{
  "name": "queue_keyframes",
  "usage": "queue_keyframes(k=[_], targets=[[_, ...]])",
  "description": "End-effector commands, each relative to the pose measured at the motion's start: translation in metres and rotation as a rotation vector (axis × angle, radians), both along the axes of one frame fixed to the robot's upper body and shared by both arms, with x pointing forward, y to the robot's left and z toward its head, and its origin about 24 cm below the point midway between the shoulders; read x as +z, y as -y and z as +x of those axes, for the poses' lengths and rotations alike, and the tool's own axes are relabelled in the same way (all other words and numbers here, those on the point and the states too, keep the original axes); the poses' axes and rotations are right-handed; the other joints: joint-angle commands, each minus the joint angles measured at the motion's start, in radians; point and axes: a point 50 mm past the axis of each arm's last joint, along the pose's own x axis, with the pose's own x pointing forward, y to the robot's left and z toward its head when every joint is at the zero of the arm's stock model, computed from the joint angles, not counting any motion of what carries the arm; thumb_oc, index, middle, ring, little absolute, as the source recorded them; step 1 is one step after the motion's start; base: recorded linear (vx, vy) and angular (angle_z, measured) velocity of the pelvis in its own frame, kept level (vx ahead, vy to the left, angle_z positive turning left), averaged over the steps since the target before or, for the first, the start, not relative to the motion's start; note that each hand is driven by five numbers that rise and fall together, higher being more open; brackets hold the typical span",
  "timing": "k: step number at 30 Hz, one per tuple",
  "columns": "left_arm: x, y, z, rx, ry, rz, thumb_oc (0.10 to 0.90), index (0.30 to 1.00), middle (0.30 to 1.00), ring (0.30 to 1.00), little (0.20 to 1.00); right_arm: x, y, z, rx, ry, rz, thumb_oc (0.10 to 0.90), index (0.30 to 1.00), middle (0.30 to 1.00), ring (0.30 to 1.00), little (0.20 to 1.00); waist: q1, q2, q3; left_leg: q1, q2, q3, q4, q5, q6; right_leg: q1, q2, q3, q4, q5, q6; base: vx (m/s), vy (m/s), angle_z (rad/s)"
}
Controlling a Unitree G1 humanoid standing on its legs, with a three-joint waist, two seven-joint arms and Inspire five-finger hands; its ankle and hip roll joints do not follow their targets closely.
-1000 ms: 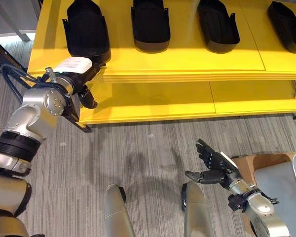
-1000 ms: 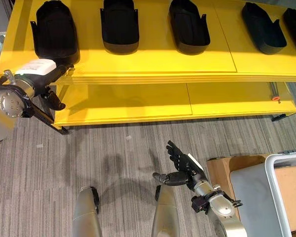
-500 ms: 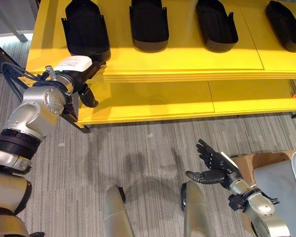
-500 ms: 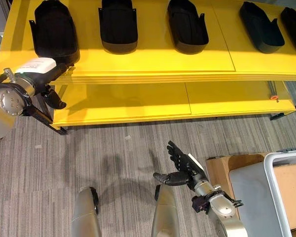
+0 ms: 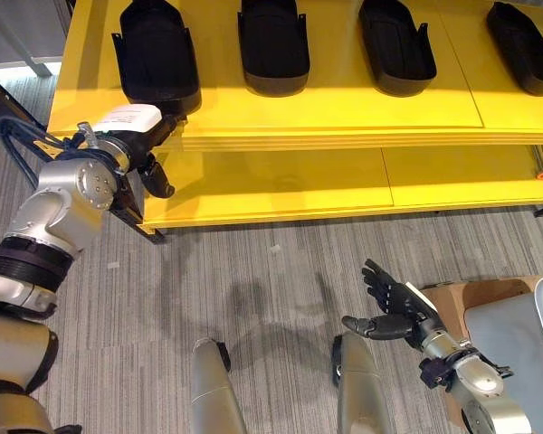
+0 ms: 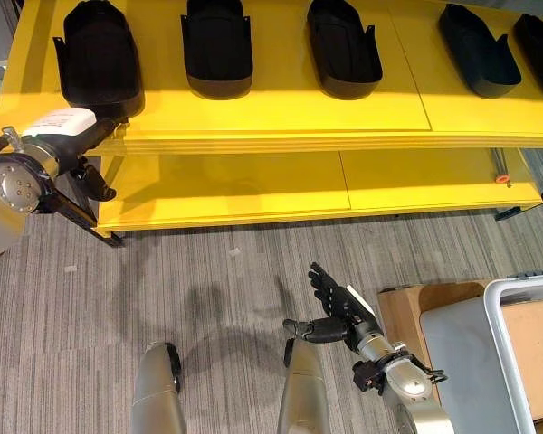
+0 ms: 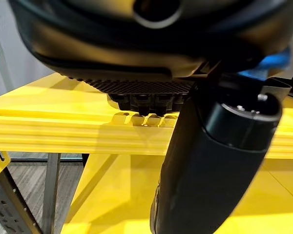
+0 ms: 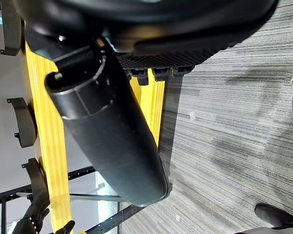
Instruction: Move parts from the plastic box to the shelf.
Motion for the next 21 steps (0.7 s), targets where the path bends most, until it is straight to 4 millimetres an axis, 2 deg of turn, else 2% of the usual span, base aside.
queue_keyframes(k=[1, 21], targets=[[0.0636, -0.0266, -0.0147, 0.099, 0.265, -0.01, 0.9, 1.0, 1.0, 1.0, 1.0, 0.0272, 0.0018, 0.0068, 0.049, 0.148, -0.01, 0.9, 1.0, 1.0, 1.0, 1.0, 0.008, 0.029, -0.069, 0.009, -0.003, -0.011, -0.012, -0.022, 0.071, 0.044, 0.022, 0.001, -0.016, -0.017, -0.085, 0.0, 0.0, 0.0], [0.0727, -0.0275, -0.0188, 0.106, 0.319, 0.004, 0.9, 1.0, 1.0, 1.0, 1.0, 0.026, 0.004, 0.0072, 0.04, 0.141, -0.018, 0.9, 1.0, 1.0, 1.0, 1.0, 0.01, 0.03, -0.072, 0.015, -0.003, -0.007, -0.021, -0.02, 0.072, 0.046, 0.023, 0.006, -0.021, -0.013, -0.085, 0.0, 0.0, 0.0]])
